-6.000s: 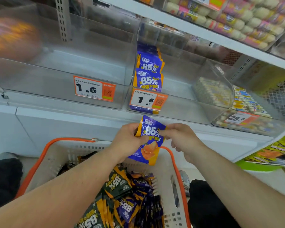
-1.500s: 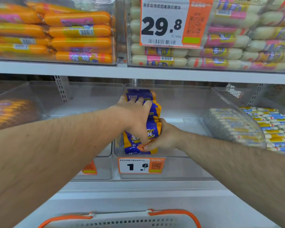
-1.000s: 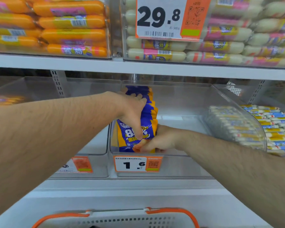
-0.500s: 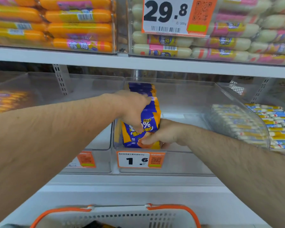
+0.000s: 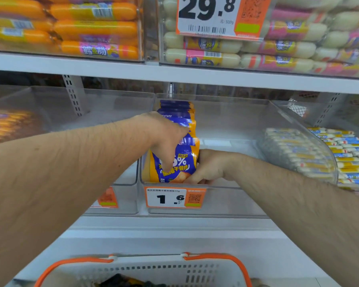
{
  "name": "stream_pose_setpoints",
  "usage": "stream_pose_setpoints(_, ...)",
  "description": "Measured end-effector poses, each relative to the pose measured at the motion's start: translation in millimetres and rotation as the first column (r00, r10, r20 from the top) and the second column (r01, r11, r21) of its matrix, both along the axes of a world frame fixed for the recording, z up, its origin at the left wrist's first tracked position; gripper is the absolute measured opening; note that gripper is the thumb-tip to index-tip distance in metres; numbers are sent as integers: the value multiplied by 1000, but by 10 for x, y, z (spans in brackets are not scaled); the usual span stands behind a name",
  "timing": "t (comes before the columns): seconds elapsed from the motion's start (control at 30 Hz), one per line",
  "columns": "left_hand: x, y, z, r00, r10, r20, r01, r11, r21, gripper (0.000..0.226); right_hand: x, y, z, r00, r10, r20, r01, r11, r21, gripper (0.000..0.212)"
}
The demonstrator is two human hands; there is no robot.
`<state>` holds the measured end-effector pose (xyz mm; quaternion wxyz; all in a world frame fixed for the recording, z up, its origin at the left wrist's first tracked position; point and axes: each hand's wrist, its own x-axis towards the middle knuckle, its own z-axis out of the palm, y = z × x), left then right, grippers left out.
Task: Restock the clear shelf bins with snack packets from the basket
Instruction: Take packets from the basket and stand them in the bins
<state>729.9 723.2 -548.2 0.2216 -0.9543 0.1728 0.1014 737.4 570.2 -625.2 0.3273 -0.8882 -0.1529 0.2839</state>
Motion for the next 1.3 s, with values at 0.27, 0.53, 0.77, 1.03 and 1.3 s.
stream_pose_setpoints(0.27,-95,5,77,997,-62,44,67,991,-113,96,-165,17,215,997,78,5,-74,958,-276,29)
stream_pose_setpoints(0.53,-744,13,-137,922,22,387,256,715,-650,49,-760,55,620,924,-244,294,315,922,-225,38)
stream_pose_setpoints(0.77,-1656,-87,-883,862,84,500,454,312,-835,40,-1551,78,50,241,-232,942,168,966,195,15)
stream_pose_setpoints(1.03,-2218,-104,-2039,992,106,-69,-103,358,-928,31,-1962,-101,-1328,702,25,712,86,989,-119,16)
stream_pose_setpoints(1.3,-2112,38,-2541,898,137,-418,-431,463,-774,34,-2071,-344,-2327,902,420,-101,-329,516,-791,22)
